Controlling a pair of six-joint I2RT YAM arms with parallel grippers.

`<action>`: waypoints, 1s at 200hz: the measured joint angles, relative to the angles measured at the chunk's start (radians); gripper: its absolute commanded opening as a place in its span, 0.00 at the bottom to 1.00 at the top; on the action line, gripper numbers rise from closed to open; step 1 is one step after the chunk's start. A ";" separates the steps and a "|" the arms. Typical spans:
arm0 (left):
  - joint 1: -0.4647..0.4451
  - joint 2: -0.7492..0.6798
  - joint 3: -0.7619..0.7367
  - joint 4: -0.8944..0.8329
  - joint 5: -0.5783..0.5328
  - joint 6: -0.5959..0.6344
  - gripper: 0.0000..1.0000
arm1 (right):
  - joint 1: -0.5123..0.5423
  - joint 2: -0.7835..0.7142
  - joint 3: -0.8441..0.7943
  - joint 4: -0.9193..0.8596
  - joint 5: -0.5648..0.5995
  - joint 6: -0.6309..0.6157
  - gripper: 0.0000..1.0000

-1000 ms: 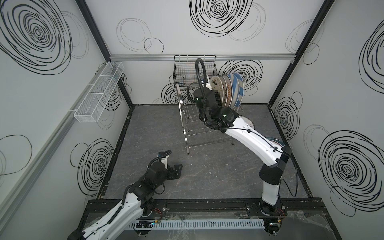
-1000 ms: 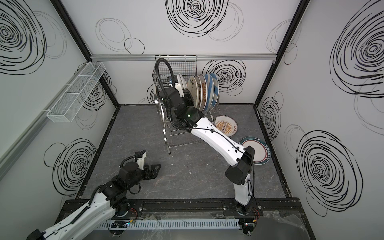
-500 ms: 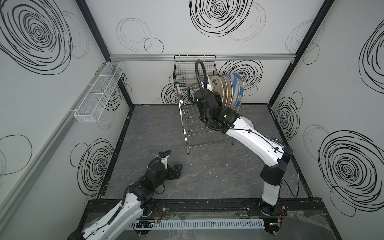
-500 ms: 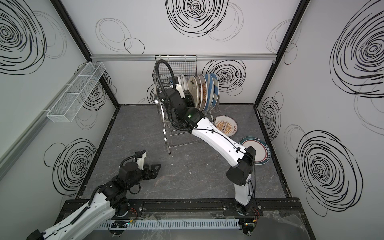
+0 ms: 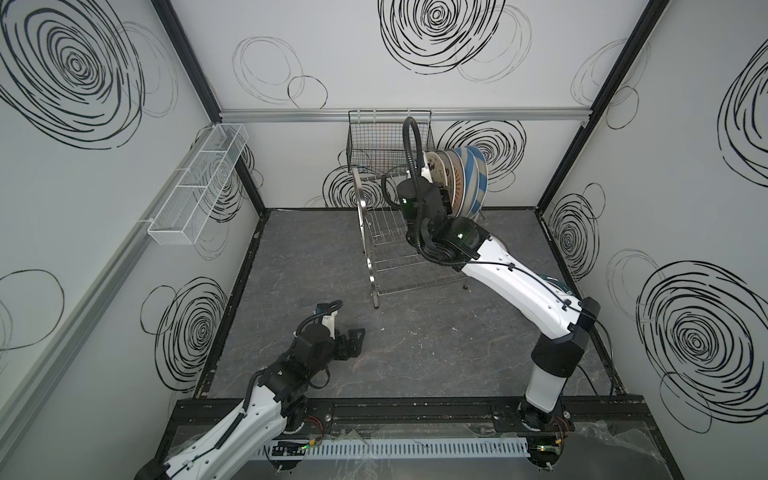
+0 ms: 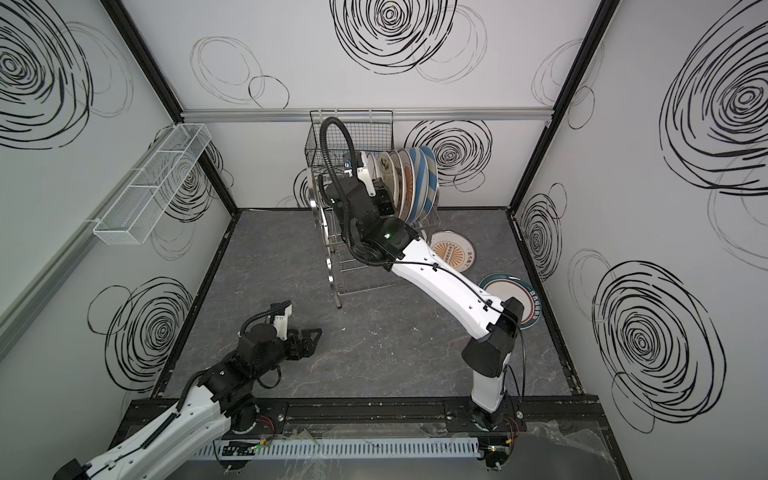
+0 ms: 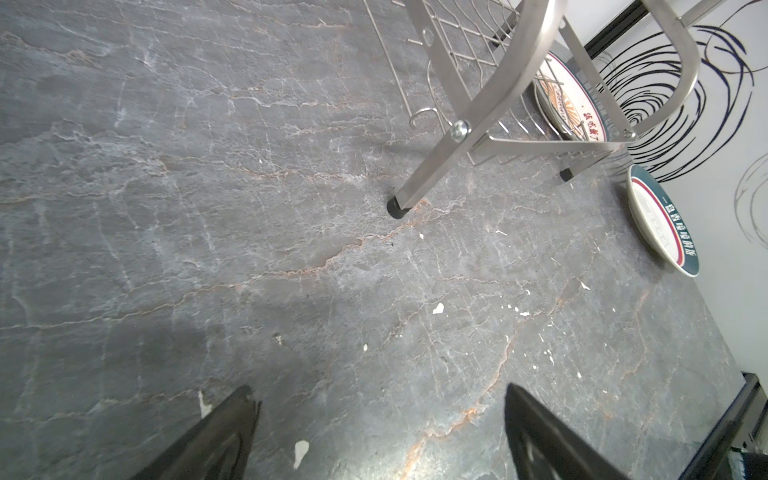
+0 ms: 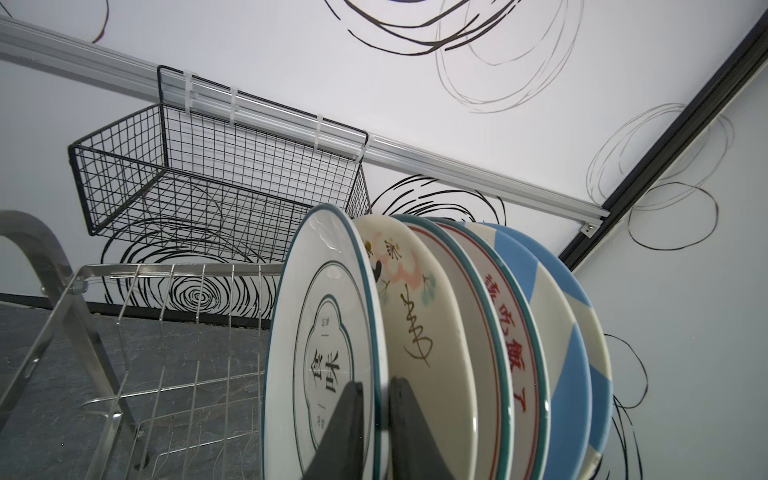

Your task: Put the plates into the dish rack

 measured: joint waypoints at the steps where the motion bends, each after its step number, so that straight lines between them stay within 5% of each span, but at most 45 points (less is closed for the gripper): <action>1: 0.000 0.000 0.000 0.000 0.000 0.000 0.96 | 0.000 0.000 0.000 0.001 -0.001 0.000 0.14; 65: -0.001 0.000 0.000 0.000 0.000 0.000 0.96 | -0.039 -0.014 -0.037 0.004 -0.061 0.052 0.17; 115: -0.001 0.000 0.000 0.000 0.000 0.000 0.96 | -0.056 -0.027 -0.061 0.011 -0.056 0.090 0.00; 200: -0.001 0.000 0.000 0.000 0.000 0.000 0.96 | -0.028 0.007 0.024 -0.017 0.000 0.008 0.00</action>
